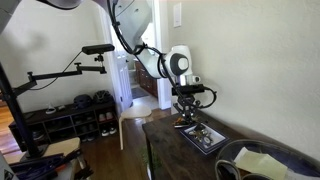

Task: Pick the keys and put them on the object

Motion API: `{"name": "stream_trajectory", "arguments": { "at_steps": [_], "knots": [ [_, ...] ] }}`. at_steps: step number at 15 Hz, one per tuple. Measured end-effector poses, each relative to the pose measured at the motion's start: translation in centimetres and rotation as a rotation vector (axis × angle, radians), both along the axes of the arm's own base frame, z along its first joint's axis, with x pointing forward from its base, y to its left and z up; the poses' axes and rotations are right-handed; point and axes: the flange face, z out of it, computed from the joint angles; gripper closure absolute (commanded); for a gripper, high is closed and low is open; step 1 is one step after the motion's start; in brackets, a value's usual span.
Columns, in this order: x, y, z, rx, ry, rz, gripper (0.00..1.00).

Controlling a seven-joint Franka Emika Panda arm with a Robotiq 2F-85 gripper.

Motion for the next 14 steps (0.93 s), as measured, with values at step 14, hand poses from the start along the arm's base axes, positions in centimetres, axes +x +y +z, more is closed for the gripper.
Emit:
{"name": "stream_trajectory", "arguments": {
  "at_steps": [14],
  "knots": [
    [-3.4, -2.2, 6.5, -0.025, -0.066, -0.077, 0.92]
  ]
}}
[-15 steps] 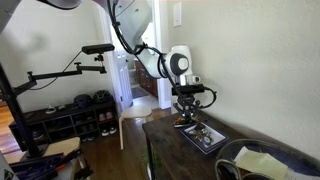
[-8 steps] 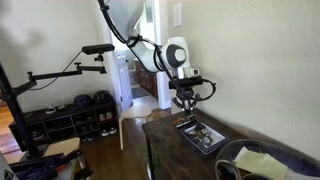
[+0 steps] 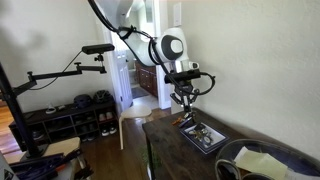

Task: Pick the keys and put them on the object

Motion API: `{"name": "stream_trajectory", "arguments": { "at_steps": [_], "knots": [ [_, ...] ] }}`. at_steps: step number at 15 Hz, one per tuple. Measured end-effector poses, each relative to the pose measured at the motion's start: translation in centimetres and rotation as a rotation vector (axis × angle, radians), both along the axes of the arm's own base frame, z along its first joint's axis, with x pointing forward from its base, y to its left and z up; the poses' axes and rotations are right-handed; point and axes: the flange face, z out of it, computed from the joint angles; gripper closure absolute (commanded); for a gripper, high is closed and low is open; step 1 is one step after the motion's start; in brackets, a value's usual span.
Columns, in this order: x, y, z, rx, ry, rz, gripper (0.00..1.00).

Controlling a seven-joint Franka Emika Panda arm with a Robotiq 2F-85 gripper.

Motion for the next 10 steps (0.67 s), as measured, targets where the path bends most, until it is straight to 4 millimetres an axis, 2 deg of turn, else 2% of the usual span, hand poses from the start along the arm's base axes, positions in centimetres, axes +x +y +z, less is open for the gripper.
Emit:
{"name": "stream_trajectory", "arguments": {
  "at_steps": [6, 10],
  "knots": [
    [-0.2, -0.5, -0.1, -0.004, 0.003, -0.011, 0.91],
    [0.1, -0.9, 1.5, -0.012, -0.031, -0.033, 0.91]
  ]
}}
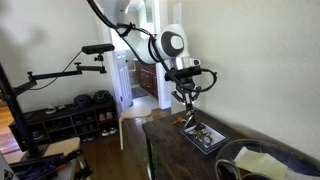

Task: Pick the keys and put them on the object

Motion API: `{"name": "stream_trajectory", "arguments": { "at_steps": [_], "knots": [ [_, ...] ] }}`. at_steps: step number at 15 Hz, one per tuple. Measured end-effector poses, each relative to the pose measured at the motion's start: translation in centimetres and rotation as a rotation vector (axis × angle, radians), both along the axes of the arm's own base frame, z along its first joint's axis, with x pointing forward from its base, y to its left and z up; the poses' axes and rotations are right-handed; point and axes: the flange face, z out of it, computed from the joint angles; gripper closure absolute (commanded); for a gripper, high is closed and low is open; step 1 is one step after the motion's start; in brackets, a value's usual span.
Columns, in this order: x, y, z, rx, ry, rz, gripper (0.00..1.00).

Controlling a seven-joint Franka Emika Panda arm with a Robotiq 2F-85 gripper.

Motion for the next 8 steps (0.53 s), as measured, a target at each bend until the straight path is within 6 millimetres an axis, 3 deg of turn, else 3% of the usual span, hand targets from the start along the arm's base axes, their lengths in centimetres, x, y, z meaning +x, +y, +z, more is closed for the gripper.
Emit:
{"name": "stream_trajectory", "arguments": {
  "at_steps": [8],
  "knots": [
    [0.2, -3.5, 2.8, -0.042, -0.066, -0.094, 0.91]
  ]
}}
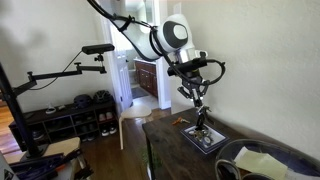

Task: Pick the keys and put them on the object

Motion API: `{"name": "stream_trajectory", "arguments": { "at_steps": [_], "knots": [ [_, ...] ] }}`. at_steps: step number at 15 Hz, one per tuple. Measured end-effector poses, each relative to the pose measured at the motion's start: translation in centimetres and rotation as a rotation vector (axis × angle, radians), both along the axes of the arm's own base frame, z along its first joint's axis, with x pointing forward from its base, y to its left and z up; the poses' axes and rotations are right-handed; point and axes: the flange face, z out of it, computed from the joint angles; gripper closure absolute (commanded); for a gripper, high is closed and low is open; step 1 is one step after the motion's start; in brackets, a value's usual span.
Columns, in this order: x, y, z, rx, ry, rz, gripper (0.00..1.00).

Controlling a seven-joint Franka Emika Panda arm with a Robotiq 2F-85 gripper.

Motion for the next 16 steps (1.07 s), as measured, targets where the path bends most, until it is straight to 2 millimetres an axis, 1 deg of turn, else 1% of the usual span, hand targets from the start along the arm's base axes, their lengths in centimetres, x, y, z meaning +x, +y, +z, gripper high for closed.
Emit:
{"name": "stream_trajectory", "arguments": {
  "at_steps": [3, 7, 10, 15, 16],
  "knots": [
    [-0.5, -1.6, -0.9, -0.004, 0.018, -0.035, 0.92],
    [-1.7, -3.1, -3.5, -0.006, 0.07, -0.06, 0.92],
    [-1.9, -3.4, -4.9, 0.0, 0.083, -0.061, 0.92],
    [-1.6, -3.2, -6.3, 0.015, 0.065, -0.046, 0.91],
    [-1.6, -3.4, -6.8, 0.016, 0.067, -0.048, 0.74]
  ]
}}
